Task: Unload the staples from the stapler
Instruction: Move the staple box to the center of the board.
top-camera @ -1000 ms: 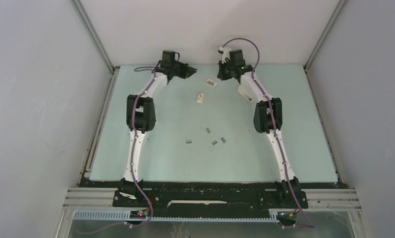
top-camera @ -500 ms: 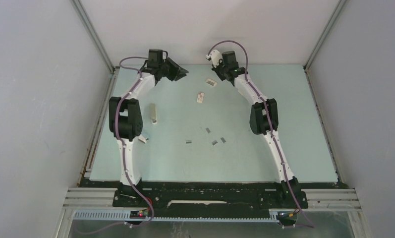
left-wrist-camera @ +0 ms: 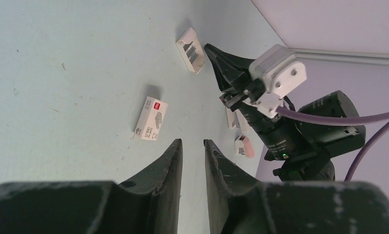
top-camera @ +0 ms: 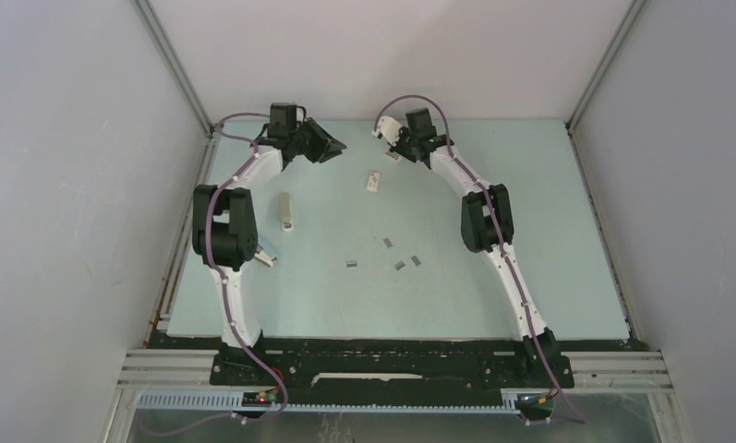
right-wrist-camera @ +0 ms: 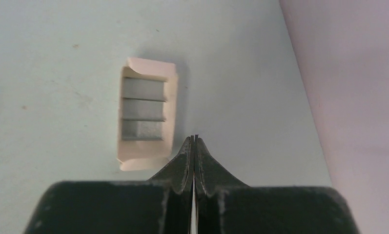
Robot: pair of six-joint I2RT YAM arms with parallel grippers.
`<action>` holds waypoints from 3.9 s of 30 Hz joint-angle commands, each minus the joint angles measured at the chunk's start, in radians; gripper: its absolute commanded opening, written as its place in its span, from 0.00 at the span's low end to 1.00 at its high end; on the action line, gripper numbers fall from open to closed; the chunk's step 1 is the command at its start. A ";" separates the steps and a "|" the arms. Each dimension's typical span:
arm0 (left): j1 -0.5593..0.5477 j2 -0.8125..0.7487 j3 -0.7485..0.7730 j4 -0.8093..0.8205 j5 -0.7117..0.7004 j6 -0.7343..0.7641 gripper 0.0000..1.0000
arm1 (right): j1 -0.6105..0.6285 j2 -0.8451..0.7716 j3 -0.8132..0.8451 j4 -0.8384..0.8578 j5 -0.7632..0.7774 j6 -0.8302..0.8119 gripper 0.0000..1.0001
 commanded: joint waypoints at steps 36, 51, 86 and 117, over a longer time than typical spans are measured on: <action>0.040 -0.160 -0.198 0.151 0.089 0.077 0.33 | 0.017 -0.080 -0.067 0.074 -0.264 -0.212 0.03; 0.044 -0.151 -0.207 0.170 0.086 0.081 0.34 | 0.002 -0.009 -0.017 0.164 -0.225 -0.247 0.03; 0.078 -0.152 -0.221 0.190 0.101 0.116 0.42 | 0.090 -0.044 0.025 0.087 -0.463 -0.359 0.03; 0.013 0.334 0.562 -0.220 -0.042 -0.062 0.43 | -0.119 -0.171 -0.021 0.138 -0.700 1.170 0.53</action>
